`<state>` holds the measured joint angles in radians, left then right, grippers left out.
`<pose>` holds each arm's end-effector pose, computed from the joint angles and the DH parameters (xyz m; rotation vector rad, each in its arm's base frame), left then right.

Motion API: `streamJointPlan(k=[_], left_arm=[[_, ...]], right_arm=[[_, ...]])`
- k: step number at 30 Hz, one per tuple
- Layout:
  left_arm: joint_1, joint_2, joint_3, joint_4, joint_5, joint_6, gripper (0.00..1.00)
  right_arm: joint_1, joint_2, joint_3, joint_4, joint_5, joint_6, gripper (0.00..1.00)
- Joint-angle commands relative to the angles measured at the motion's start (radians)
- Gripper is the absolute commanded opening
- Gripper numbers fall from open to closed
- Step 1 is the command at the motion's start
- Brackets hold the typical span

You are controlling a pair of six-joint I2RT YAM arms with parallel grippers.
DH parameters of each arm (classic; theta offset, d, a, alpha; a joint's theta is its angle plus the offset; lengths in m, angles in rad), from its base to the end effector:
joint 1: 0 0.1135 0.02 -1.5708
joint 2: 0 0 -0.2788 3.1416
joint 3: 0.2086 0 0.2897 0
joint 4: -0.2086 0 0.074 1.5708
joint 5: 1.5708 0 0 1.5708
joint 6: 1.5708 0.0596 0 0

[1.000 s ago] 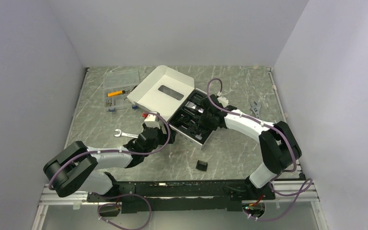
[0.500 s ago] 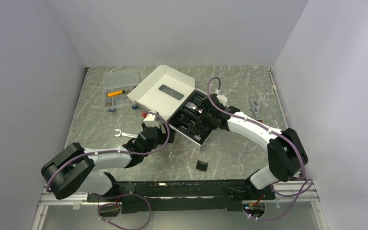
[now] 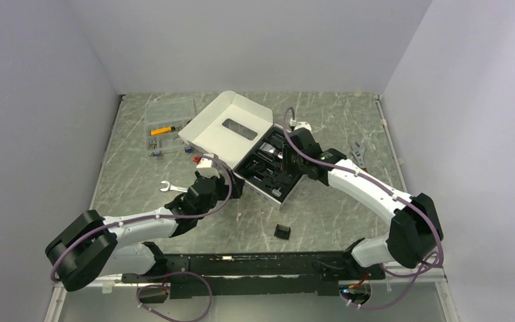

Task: Sort the hair-cutting tools
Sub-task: Adjust the haircut tool in the storage box.

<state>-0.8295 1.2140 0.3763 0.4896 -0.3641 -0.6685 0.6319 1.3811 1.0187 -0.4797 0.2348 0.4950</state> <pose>0.2039 -0.1913 0.1600 -0.0933 1.9494 -0.6628 0.2838 0.1906 0.2445 -0.0563 2.3966 0.2490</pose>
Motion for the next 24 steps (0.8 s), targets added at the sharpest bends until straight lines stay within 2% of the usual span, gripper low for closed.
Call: streamJointPlan(k=[1,9,13,19,24], left_arm=[[-0.005,-0.055,-0.003,-0.011,0.014,-0.025,0.85],[-0.005,-0.119,-0.062,-0.086,0.067,-0.081,0.85],[-0.006,-0.178,-0.082,-0.137,0.063,-0.083,0.84],[-0.007,-0.273,-0.126,-0.159,0.032,-0.088,0.85],[-0.007,-0.296,-0.131,-0.171,0.029,-0.078,0.84]], right_arm=[[0.019,0.030,0.090,-0.029,-0.071,-0.322,0.22],[0.067,0.108,0.103,0.026,-0.192,-0.754,0.14],[0.078,0.184,0.143,-0.031,-0.142,-0.855,0.01],[0.077,0.132,0.056,0.080,-0.098,-0.957,0.00],[0.062,0.128,0.059,0.071,-0.120,-1.037,0.00]])
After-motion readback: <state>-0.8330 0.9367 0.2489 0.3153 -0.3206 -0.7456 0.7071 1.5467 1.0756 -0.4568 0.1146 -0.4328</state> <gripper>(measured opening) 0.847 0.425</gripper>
